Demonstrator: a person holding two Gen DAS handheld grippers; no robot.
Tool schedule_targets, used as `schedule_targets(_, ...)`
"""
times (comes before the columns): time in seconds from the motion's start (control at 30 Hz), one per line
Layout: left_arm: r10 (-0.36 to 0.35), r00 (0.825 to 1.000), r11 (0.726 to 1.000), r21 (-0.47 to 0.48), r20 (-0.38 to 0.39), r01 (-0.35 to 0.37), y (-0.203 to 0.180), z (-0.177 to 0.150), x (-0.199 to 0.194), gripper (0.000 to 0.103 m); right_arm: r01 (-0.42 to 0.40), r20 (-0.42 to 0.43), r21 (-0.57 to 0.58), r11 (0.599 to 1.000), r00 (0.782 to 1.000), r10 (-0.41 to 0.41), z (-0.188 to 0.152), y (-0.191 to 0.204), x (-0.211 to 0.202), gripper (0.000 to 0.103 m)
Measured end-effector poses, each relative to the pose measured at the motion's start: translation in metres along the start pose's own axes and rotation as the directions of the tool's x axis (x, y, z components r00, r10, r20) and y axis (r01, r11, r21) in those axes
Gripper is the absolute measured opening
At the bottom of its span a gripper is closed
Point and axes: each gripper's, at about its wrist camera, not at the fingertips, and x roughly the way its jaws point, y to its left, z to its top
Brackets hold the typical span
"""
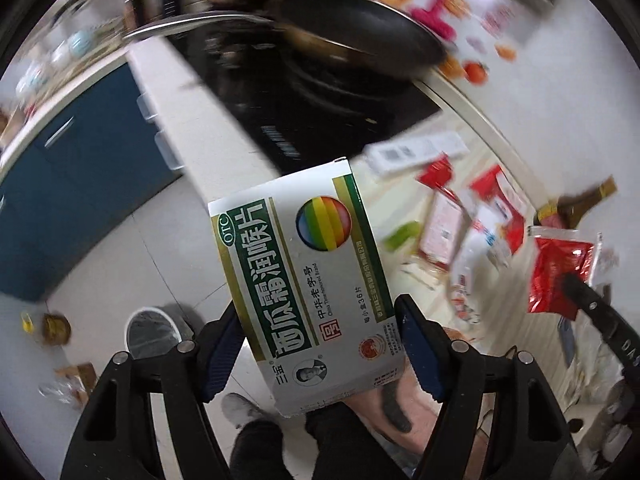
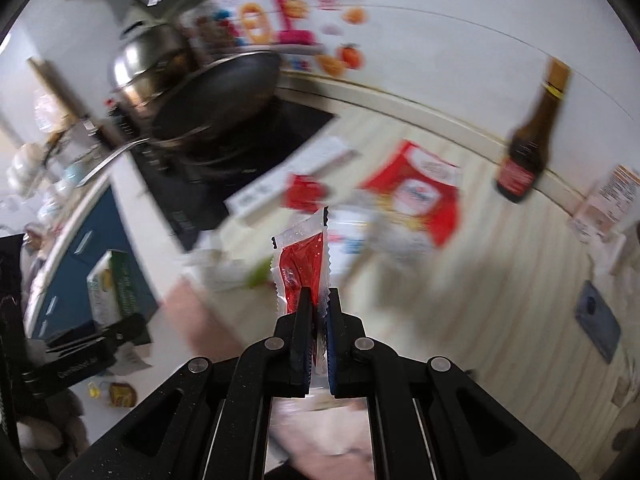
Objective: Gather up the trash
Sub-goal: 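Carry the box and packet to the floor bin and release both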
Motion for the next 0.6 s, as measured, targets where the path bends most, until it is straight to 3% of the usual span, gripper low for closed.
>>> schedule_targets(0.17, 0.047, 0.999, 0.984, -0.171, -0.018, -0.049, 0.12, -0.036, -0.007, 0.071, -0.081, -0.082, -0.148, 0.986, 0.994, 0.07, -0.026, 0.112, 0.029, 0.005)
schedule_targets(0.33, 0.147, 0.981, 0.918, -0.352, -0.126, -0.183, 0.261, -0.104, 0.031, 0.071, -0.173, -0.23, -0.282, 0.944, 0.967, 0.109, -0.088, 0.23, 0.107, 0.005)
schedule_targets(0.4, 0.177, 0.966, 0.876, -0.418, -0.186, -0.241, 0.322, -0.138, 0.064, 0.071, -0.221, -0.288, -0.312, 0.924, 0.949, 0.13, -0.124, 0.272, 0.15, 0.005)
schedule_targets(0.6, 0.195, 0.925, 0.795, -0.5, -0.327, -0.344, 0.448, -0.216, 0.192, 0.071, -0.331, -0.446, -0.314, 0.89, 0.879, 0.17, -0.251, 0.373, 0.325, 0.005)
